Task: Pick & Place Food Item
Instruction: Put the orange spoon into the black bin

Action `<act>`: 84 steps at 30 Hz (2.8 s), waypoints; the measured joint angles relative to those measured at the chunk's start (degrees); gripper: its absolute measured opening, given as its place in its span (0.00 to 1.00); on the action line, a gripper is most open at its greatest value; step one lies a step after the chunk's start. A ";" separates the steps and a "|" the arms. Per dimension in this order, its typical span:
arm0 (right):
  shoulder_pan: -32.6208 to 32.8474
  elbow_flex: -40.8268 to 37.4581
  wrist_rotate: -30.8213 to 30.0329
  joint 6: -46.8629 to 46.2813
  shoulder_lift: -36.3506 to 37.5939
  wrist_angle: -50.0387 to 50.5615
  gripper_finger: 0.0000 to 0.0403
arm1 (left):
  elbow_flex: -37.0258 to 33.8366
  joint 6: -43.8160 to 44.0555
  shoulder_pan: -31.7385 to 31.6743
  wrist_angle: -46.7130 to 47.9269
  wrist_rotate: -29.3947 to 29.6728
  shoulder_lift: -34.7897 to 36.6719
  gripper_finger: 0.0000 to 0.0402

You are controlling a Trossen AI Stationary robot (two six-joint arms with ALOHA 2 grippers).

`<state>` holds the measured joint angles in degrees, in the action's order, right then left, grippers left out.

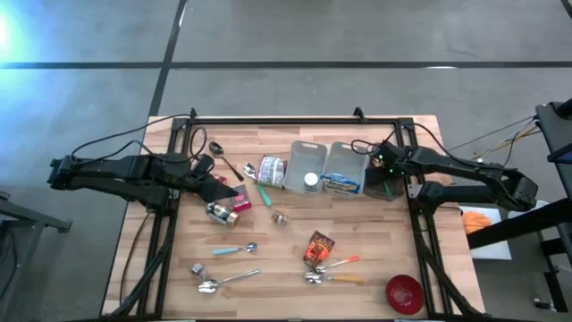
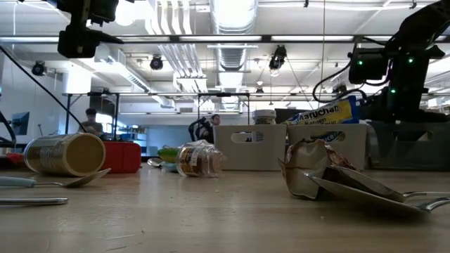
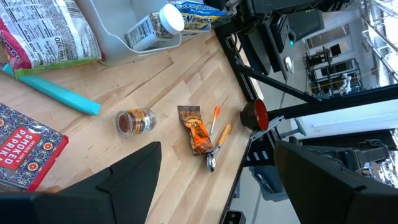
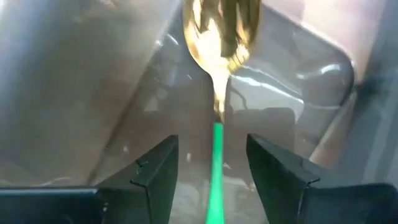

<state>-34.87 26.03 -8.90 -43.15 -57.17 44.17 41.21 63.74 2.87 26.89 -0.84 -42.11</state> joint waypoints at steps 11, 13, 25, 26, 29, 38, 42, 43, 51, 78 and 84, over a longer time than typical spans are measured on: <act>2.65 9.31 2.31 5.99 0.15 6.75 0.47 | 0.00 0.84 0.00 0.28 -0.10 0.00 0.79; 4.27 10.76 1.06 6.31 0.15 10.34 0.47 | 0.00 0.84 0.00 0.41 -0.20 -0.02 0.79; 19.79 18.73 -1.31 5.33 5.21 16.86 0.47 | 0.00 0.62 -0.01 1.00 -0.20 -0.02 0.79; 21.85 19.48 -1.33 4.91 5.66 16.71 0.47 | 0.00 0.60 -0.02 1.04 -0.20 -0.02 0.78; 27.97 21.56 -1.25 3.33 6.67 16.48 0.47 | 0.00 -0.80 -0.02 1.38 -0.20 -0.02 0.78; 47.73 26.14 -1.79 -0.32 4.79 7.33 0.47 | 0.00 -2.45 0.00 1.39 -0.20 -0.02 0.78; 54.41 28.16 -5.18 -0.32 0.05 5.55 0.47 | 0.00 -2.95 -0.02 1.38 -0.17 -0.02 0.78; 55.72 28.74 -5.79 -0.15 -1.53 5.59 0.47 | 0.00 -3.38 -0.02 1.38 -0.15 -0.02 0.78; 62.09 34.32 -5.44 4.47 -15.43 4.35 0.47 | 0.00 -3.97 -0.01 1.38 -0.02 -0.02 0.78; 66.54 37.55 15.36 14.85 -42.54 -10.44 0.47 | -0.31 -3.95 0.00 3.43 -0.24 -0.02 0.78; 66.36 35.73 14.37 14.73 -44.99 -15.23 0.47 | -0.31 -3.93 -0.02 3.42 -1.19 -0.02 0.78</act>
<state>31.50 61.76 5.47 -28.41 -102.15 28.94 40.91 59.81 2.86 30.31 -2.03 -42.13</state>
